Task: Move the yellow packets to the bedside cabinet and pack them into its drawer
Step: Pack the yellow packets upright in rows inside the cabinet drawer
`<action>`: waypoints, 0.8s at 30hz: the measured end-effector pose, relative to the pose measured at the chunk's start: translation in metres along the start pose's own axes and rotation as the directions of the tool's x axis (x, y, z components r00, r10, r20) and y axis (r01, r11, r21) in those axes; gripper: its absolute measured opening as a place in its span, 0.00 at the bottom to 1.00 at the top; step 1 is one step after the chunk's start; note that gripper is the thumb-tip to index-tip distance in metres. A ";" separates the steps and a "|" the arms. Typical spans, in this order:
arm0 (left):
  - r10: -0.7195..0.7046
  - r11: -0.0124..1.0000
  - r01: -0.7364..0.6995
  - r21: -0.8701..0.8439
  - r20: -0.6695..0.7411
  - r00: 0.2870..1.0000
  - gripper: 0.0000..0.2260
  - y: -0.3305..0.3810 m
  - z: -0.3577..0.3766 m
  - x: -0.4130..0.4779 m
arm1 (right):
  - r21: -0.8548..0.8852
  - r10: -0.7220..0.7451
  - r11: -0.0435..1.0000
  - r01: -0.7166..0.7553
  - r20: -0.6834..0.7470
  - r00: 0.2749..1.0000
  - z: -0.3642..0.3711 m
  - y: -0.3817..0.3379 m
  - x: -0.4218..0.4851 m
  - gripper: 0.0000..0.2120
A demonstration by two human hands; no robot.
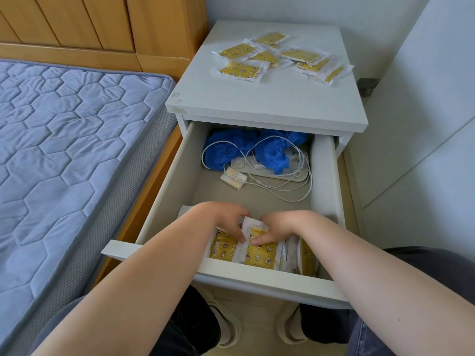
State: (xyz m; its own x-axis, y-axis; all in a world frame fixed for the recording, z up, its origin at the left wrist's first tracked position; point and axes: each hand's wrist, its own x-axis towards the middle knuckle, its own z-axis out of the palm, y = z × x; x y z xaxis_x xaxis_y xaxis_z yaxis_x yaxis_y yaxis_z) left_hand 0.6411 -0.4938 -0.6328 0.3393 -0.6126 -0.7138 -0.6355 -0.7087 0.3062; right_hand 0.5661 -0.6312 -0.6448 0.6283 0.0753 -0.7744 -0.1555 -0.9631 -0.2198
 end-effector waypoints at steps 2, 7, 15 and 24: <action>0.010 1.000 -0.010 0.003 0.005 1.000 0.29 -0.001 0.000 0.000 | -0.015 -0.006 1.000 0.006 0.030 1.000 0.001 -0.003 0.000 0.33; -0.039 0.999 0.038 0.030 0.035 0.999 0.34 -0.001 0.001 0.000 | 0.055 -0.028 0.998 0.027 0.016 0.999 0.003 0.000 -0.001 0.32; -0.064 0.998 0.063 0.009 0.078 0.995 0.29 -0.004 -0.002 0.002 | 0.160 -0.057 0.986 0.056 0.004 0.998 0.004 0.002 0.001 0.26; -0.062 0.992 0.064 -0.113 0.018 0.998 0.25 -0.007 -0.004 0.001 | 0.349 0.087 0.936 0.043 -0.348 0.934 -0.009 0.008 -0.003 0.20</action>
State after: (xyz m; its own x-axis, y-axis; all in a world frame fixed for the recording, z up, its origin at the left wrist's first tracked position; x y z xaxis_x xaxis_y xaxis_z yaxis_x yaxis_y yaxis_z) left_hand 0.6487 -0.4906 -0.6332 0.3658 -0.5612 -0.7425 -0.5303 -0.7813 0.3292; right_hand 0.5693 -0.6417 -0.6389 0.8381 -0.1034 -0.5356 -0.3848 -0.8081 -0.4461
